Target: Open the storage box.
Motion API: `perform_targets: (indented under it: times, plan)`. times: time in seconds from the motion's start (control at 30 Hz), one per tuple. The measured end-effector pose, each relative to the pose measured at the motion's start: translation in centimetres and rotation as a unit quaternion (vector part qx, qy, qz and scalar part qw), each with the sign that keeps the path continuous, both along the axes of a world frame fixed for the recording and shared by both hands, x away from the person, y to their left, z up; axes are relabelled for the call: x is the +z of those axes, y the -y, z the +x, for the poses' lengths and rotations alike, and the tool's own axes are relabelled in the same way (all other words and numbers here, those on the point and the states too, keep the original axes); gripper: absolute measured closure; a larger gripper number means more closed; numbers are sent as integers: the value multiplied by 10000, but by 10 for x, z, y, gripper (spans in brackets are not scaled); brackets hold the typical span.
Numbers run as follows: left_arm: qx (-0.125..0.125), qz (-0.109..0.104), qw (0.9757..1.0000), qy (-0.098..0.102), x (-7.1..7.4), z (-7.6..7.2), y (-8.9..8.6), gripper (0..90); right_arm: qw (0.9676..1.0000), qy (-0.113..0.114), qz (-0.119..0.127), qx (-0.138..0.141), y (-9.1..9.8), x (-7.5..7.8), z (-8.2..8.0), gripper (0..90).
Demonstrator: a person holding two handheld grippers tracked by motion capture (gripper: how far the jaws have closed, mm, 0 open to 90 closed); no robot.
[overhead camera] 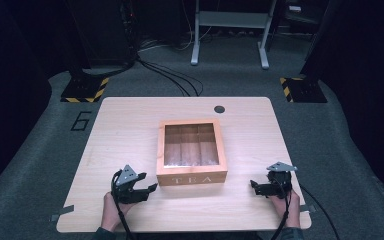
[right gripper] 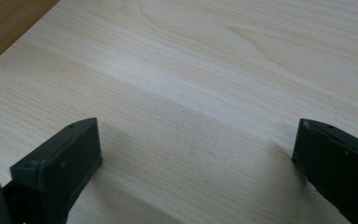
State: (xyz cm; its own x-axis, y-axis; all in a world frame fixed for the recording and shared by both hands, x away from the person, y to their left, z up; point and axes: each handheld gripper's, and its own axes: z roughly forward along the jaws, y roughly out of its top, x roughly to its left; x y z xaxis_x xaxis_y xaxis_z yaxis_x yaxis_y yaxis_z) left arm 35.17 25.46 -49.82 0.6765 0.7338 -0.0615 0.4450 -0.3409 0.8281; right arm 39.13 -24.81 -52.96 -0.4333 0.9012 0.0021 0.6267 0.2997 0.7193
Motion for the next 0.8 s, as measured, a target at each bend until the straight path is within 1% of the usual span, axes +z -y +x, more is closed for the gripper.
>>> perform_targets:
  times: [0.13,0.17,0.27,0.3,0.4,0.43,0.5,0.53,0.6,0.63,0.67,0.7,0.73,0.77,0.8]
  plan:
    - [-28,-3,10000,12,2,0,1,395,10000,2,1,-7,0,0,0,7]
    - [-42,-42,10000,24,2,0,1,422,10000,-1,2,-2,0,0,0,7]
    - [-76,-36,10000,41,4,-1,2,455,10000,-9,6,-14,0,0,0,7]
    - [-88,-64,9999,22,4,-1,3,474,10000,3,-8,-4,0,0,0,7]
    - [-132,-48,9999,51,7,-2,4,551,10000,4,-5,-16,0,0,0,7]
    - [-164,-29,9998,68,7,-1,4,566,10000,3,-18,15,0,0,0,7]
    - [-167,-45,9998,67,8,-2,5,604,10000,2,1,-11,0,0,0,7]
    - [-167,-58,9998,126,9,-2,6,631,10000,1,-20,18,0,0,0,7]
    - [-179,-70,9997,146,9,-2,7,663,10000,2,5,-13,0,0,0,7]
    - [-213,-45,9997,137,10,-2,6,663,10000,2,5,-13,0,0,0,7]
    - [-196,-99,9997,127,10,-2,7,688,10000,-3,0,-8,0,0,0,7]
    - [-196,-99,9997,127,10,-2,7,701,10000,-3,0,-8,0,0,0,7]
    - [-200,-97,9996,171,11,-2,8,723,10000,2,-9,-2,0,0,0,7]
    - [-221,-102,9996,142,12,-2,8,732,10000,3,-3,-5,0,0,0,7]
    - [-236,-79,9996,157,12,-2,9,744,10000,1,-7,5,0,0,0,7]
